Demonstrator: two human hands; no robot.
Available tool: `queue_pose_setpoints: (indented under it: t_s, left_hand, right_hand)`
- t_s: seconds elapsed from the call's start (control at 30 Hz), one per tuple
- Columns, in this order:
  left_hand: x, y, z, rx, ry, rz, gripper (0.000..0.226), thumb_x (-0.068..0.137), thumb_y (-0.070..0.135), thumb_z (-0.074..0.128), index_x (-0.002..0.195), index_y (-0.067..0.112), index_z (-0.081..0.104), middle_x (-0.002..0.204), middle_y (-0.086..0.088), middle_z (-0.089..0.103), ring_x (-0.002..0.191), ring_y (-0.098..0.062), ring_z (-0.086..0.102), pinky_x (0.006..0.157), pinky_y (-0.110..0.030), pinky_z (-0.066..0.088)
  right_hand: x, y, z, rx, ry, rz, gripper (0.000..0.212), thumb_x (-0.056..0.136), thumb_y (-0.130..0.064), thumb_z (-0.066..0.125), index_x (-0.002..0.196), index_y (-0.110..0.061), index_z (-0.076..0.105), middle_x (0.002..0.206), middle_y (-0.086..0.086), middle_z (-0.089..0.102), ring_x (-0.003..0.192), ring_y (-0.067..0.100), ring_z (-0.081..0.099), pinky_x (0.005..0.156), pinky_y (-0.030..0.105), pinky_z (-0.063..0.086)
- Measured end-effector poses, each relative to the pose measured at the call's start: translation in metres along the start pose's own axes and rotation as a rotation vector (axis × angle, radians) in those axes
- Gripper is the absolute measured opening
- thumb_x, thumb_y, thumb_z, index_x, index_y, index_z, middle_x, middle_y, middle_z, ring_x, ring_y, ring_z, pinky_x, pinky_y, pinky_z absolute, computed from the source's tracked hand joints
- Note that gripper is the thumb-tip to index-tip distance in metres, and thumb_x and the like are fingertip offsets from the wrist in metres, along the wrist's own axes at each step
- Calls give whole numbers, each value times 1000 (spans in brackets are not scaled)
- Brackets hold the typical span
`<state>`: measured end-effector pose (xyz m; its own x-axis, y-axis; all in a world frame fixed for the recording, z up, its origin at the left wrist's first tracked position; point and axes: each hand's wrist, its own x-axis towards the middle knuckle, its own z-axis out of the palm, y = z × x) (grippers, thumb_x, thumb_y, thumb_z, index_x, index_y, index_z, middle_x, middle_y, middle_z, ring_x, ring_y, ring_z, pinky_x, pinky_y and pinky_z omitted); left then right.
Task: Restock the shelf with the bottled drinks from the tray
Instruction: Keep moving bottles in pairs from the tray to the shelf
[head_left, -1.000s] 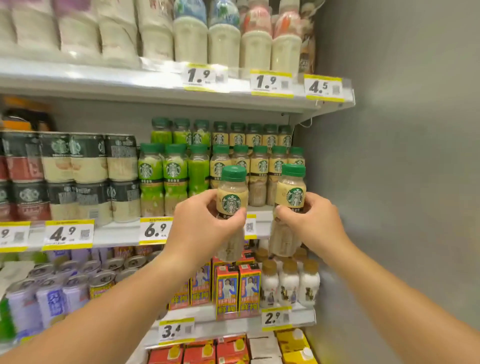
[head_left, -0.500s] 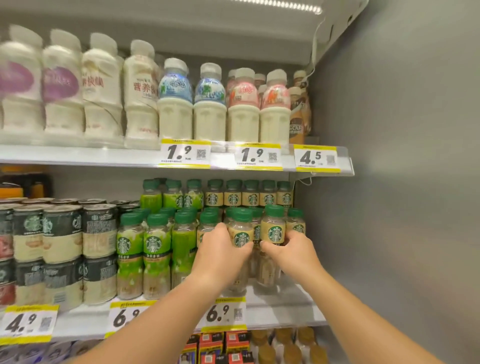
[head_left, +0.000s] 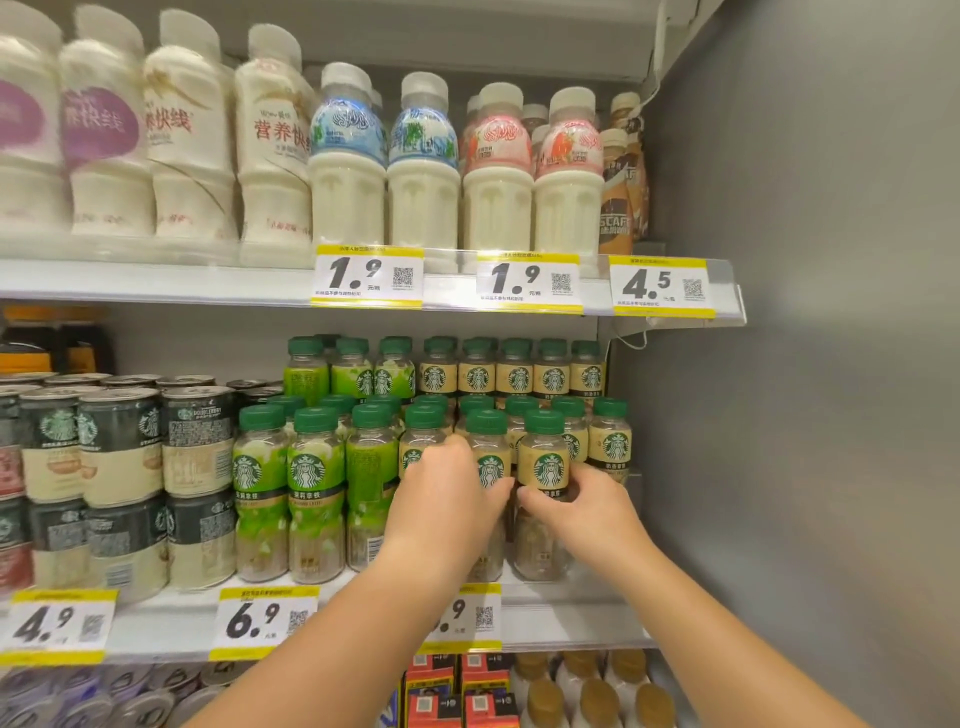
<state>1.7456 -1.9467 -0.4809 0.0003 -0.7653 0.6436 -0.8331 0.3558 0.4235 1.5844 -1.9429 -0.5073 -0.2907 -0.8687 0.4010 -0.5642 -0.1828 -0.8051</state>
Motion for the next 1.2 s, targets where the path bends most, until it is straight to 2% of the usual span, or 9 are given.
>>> queue_pose_setpoints:
  t_s: [0.17, 0.23, 0.4, 0.53, 0.6, 0.73, 0.8, 1.0, 1.2]
  left_hand:
    - [4, 1, -2, 86, -8, 25, 57, 81, 57, 69, 102, 8, 51, 86, -5, 65, 85, -26, 69, 52, -23, 41]
    - [4, 2, -8, 88, 0, 23, 62, 80, 60, 69, 104, 9, 45, 86, -4, 66, 84, -25, 69, 45, -19, 36]
    - [-22, -7, -10, 246, 72, 73, 56, 78, 74, 56, 74, 22, 35, 58, 11, 35, 55, -19, 45, 37, -23, 19]
    - [-47, -16, 14, 259, -124, 38, 62, 79, 76, 54, 55, 20, 42, 57, 6, 45, 48, -15, 43, 40, -26, 24]
    - [-46, -20, 23, 262, -155, 21, 62, 81, 70, 59, 52, 18, 39, 54, 6, 43, 49, -19, 44, 42, -27, 26]
    - [-40, -26, 33, 241, -133, 8, 55, 83, 59, 63, 55, 19, 38, 55, 7, 40, 56, -22, 45, 48, -30, 28]
    - [-38, -27, 36, 235, -147, -2, 50, 86, 56, 61, 59, 19, 40, 58, 7, 38, 60, -23, 50, 51, -30, 31]
    - [-30, -29, 44, 236, -166, 17, 45, 91, 52, 57, 65, 22, 35, 63, 6, 31, 75, -27, 61, 58, -31, 37]
    - [-29, -28, 45, 255, -180, 34, 36, 93, 49, 55, 75, 21, 41, 77, 0, 54, 82, -27, 63, 60, -32, 35]
  right_hand:
    - [-6, 7, -5, -42, -39, -28, 46, 70, -58, 74, 108, -34, 69, 95, -18, 71, 90, 2, 64, 77, 26, 53]
    - [-11, 12, -4, -57, -51, -26, 54, 68, -64, 73, 112, -34, 63, 102, -19, 67, 92, 0, 60, 73, 23, 49]
    - [-22, 28, 2, -167, -33, -13, 67, 62, -70, 70, 115, -33, 52, 109, -15, 62, 99, 9, 59, 73, 27, 48]
    - [-23, 39, 8, -314, -14, -25, 54, 69, -64, 70, 106, -28, 54, 101, -4, 63, 91, 13, 59, 72, 33, 53]
    - [-22, 41, 10, -335, 0, -29, 61, 72, -62, 70, 115, -21, 58, 102, 0, 64, 95, 18, 59, 70, 31, 49]
    - [-17, 39, 15, -331, -2, -62, 43, 73, -59, 72, 90, -24, 55, 82, -2, 59, 78, 19, 55, 53, 26, 36]
    - [-15, 38, 18, -328, -3, -62, 44, 74, -58, 73, 93, -20, 61, 80, -3, 59, 73, 18, 55, 50, 26, 34]
    - [-12, 31, 26, -359, 41, -69, 48, 72, -60, 74, 99, -21, 65, 79, -8, 61, 76, 17, 60, 58, 32, 49]
    - [-11, 34, 29, -387, 35, -48, 62, 72, -65, 70, 115, -20, 64, 90, -3, 65, 82, 19, 62, 63, 35, 53]
